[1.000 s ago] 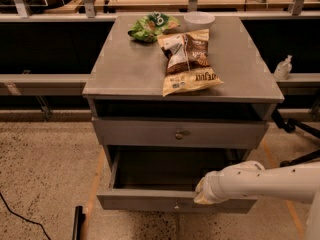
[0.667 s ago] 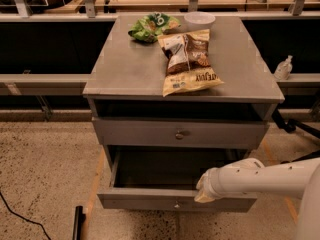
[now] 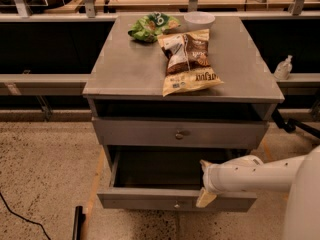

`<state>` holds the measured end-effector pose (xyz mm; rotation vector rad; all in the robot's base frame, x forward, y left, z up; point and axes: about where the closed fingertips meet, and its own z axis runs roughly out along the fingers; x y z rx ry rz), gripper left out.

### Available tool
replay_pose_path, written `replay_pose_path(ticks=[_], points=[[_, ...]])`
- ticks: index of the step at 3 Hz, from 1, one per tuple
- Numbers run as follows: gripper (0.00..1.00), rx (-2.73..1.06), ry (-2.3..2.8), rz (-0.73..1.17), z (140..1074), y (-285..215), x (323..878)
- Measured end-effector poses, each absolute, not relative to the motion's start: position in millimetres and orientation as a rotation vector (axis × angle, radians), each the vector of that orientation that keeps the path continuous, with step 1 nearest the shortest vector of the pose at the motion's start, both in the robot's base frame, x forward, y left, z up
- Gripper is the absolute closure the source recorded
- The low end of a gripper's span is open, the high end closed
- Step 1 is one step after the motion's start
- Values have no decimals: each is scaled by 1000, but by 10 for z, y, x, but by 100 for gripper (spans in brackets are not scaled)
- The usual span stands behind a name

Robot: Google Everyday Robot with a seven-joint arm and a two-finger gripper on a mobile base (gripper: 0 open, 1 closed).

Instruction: Close middle drawer

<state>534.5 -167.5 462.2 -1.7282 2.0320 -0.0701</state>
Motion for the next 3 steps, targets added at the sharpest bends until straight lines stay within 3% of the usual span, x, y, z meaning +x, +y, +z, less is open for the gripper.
replay_pose_path(ticks=[1, 3], points=[[0, -1720, 2006, -118, 4644, -1709, 5496], [41, -1710, 1974, -178, 4693, -1746, 5638]])
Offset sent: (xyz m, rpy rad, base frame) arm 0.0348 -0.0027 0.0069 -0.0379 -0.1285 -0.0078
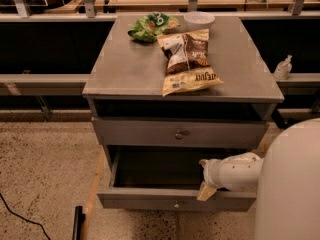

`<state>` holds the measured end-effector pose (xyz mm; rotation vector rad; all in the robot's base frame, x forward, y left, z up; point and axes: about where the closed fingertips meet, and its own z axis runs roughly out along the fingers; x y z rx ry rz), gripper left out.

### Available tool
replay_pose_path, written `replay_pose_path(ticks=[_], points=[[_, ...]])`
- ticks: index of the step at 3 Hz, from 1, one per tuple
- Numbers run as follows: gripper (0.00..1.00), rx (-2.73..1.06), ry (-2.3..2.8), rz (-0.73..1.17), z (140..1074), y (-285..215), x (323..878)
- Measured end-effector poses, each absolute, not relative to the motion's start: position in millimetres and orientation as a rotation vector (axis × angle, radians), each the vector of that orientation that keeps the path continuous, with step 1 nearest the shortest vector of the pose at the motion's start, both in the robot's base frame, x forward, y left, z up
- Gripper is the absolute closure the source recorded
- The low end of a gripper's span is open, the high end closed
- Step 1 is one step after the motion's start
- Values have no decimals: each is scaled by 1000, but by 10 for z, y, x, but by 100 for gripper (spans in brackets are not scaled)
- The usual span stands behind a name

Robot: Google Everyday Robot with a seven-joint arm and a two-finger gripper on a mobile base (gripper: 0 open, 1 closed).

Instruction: Close middle drawer

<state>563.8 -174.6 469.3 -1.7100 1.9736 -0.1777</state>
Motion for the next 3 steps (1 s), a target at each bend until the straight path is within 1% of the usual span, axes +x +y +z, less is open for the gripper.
replay_pose_path(ticks=[1, 2, 3], points=[[73, -1712, 1968, -187, 4696, -1742, 5648], [96, -1712, 1968, -187, 4696, -1742, 5648], [100, -1712, 1968, -187, 4696, -1742, 5649]])
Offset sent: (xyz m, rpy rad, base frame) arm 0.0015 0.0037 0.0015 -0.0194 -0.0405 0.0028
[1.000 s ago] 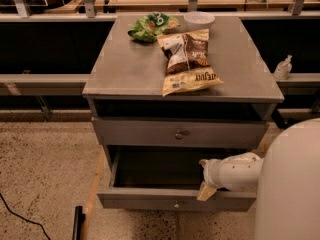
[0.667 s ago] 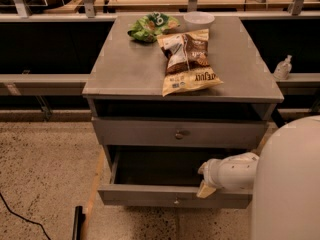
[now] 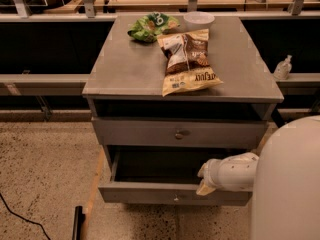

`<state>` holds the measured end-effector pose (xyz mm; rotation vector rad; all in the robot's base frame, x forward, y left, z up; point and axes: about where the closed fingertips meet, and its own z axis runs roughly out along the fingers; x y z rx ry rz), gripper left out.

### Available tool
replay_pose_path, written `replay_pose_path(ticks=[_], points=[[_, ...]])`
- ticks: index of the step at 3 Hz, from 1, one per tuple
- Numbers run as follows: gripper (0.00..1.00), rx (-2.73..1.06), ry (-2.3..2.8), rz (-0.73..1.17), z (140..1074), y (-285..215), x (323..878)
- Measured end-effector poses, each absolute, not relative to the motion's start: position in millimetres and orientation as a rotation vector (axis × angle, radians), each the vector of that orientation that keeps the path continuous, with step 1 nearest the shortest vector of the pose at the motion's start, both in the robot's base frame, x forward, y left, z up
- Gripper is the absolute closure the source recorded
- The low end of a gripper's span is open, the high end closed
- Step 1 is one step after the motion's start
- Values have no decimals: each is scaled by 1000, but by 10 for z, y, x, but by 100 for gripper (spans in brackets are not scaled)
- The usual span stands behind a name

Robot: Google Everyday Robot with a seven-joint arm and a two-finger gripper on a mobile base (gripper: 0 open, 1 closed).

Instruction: Close middle drawer

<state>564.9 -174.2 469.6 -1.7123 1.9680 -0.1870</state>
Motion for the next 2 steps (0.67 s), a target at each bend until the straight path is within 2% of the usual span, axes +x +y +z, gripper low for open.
replay_pose_path(ticks=[2], points=[[100, -1714, 1956, -201, 4714, -1748, 5678]])
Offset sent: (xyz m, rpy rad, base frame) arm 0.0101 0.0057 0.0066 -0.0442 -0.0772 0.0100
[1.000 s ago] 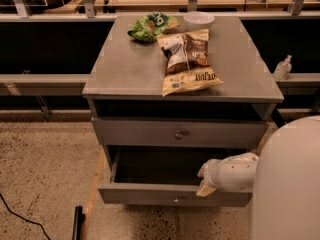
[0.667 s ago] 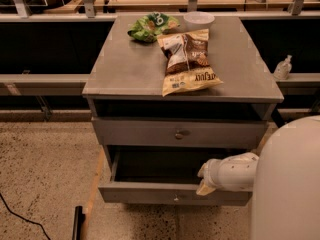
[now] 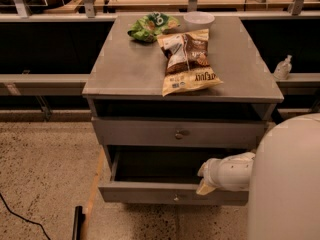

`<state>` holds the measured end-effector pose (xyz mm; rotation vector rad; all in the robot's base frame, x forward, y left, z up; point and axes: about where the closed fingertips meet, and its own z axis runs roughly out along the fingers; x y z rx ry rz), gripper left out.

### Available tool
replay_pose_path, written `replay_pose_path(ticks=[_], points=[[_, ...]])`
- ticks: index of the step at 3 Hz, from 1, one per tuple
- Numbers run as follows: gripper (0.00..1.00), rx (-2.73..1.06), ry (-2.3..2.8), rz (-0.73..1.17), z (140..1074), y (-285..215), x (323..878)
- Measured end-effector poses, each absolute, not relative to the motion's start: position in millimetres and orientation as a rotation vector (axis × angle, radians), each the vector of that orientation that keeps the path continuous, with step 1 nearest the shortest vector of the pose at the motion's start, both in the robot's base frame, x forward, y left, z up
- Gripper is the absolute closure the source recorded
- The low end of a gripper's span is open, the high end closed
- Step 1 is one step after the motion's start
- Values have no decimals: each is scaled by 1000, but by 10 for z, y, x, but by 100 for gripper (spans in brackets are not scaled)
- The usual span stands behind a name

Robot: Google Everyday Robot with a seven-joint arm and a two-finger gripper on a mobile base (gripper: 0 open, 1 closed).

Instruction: Close middle drawer

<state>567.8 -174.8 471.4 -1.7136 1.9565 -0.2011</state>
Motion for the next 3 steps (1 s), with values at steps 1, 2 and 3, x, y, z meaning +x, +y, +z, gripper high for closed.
replay_pose_path(ticks=[1, 2, 3], points=[[100, -1714, 1948, -218, 4733, -1758, 5707], [100, -1715, 1945, -221, 4736, -1757, 5713], [100, -1714, 1930, -235, 4748, -1747, 5749]])
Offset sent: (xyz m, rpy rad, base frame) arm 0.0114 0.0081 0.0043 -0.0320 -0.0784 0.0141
